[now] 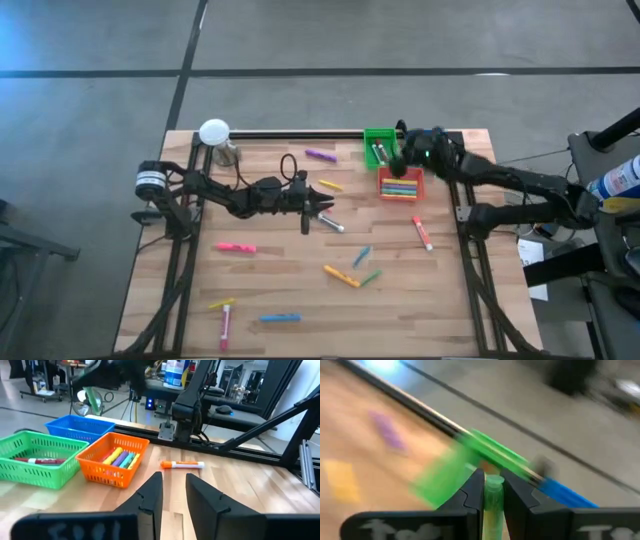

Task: Pick & Place Markers
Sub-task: Put the left green pen into the blue bin, then put the green marker pen into the green bin

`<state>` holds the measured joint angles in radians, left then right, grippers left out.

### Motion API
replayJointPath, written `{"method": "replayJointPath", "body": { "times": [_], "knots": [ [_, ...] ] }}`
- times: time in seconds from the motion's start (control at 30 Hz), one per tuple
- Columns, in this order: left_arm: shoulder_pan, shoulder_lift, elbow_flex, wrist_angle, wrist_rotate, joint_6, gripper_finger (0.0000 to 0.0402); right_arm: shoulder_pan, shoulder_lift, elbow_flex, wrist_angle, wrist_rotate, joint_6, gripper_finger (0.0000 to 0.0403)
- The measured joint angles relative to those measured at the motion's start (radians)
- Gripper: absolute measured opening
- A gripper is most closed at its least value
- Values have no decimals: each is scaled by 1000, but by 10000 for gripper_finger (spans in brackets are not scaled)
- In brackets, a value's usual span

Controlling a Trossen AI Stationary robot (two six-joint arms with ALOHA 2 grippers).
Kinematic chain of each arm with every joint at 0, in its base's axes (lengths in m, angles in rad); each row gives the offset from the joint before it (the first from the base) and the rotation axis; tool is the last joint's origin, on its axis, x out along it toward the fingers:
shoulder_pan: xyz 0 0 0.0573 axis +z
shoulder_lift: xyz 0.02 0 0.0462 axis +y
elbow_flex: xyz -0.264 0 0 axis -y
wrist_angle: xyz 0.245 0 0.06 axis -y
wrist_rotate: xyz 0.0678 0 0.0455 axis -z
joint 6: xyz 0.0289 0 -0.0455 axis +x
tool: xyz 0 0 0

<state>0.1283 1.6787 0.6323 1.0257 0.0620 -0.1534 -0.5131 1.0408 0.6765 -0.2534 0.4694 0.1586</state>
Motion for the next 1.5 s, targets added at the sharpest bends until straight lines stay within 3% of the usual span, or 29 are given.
{"method": "replayJointPath", "body": {
  "times": [0.1, 0.33, 0.63, 0.83, 1.0, 1.1, 1.27, 1.5],
  "knots": [
    [4, 0, 1, 30, 0, 21, 77, -127, 34, 25, -91, 9, 41, 43],
    [5, 0, 3, 52, 13, 19, 77, -356, 243, 24, -46, -5, 74, 43],
    [6, 0, 2, 23, 30, 16, 77, -444, 472, 86, -7, -9, 71, 49],
    [6, 0, 2, 10, 34, 9, 78, -443, 519, 134, -34, -9, 70, 86],
    [8, 0, 1, 2, 34, 0, 78, -443, 474, 139, -76, -15, 74, 118],
    [8, 0, 1, -4, 34, 3, 78, -432, 407, 123, -111, -77, 73, 123],
    [8, 0, -14, 22, 17, -6, 70, -347, 240, 43, -107, -215, 43, 97],
    [41, 7, -154, 303, -2, -34, 12, -128, 15, -108, -11, -275, 49, 45]
  ]
}}
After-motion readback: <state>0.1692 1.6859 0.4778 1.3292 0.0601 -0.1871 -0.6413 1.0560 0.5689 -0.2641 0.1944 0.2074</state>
